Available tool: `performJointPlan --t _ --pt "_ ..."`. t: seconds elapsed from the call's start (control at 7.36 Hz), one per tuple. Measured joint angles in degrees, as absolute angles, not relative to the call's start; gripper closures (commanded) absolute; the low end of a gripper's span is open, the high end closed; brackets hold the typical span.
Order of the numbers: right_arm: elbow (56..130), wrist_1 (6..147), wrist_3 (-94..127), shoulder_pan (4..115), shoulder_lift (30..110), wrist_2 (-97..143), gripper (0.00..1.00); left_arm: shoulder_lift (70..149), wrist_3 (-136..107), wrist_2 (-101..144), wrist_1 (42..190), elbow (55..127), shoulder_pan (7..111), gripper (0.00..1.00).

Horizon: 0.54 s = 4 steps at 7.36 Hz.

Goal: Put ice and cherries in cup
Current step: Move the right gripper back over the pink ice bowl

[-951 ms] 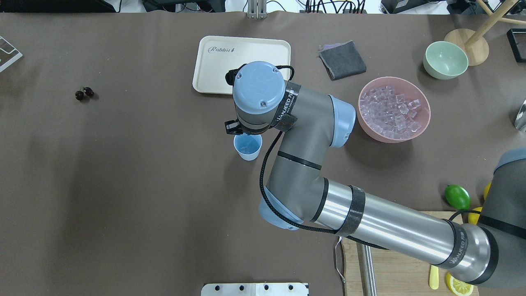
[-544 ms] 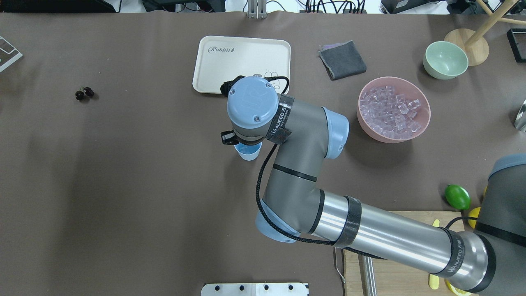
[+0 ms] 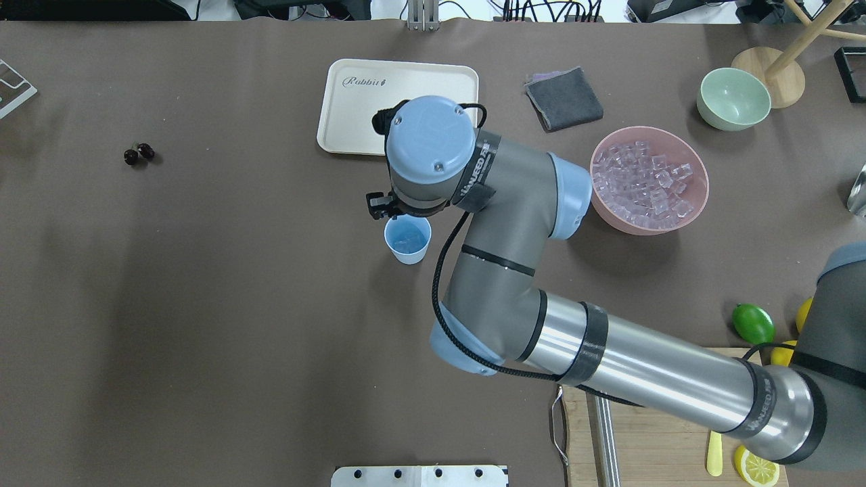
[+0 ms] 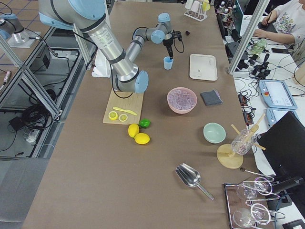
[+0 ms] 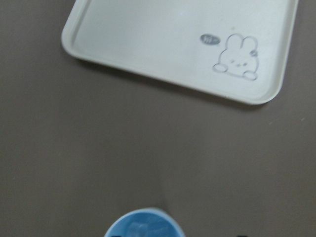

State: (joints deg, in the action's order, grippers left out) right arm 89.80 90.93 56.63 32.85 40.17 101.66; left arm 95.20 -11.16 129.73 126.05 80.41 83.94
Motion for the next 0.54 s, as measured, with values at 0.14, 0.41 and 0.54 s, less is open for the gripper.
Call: performJointPlan --t 0.14,0.41,0.54 --pt "90.5 91.4 52.3 38.3 42.0 106.5 0.02 95.2 -11.2 129.7 126.1 80.5 83.9 0.02" --pt "92.5 91.4 39.9 46.6 49.4 113.0 0.02 95.4 -11.2 129.7 126.0 80.4 83.9 0.02" --pt "93.1 91.0 34.0 49.0 53.2 115.1 0.02 95.5 -11.2 129.7 126.0 80.4 83.9 0.02"
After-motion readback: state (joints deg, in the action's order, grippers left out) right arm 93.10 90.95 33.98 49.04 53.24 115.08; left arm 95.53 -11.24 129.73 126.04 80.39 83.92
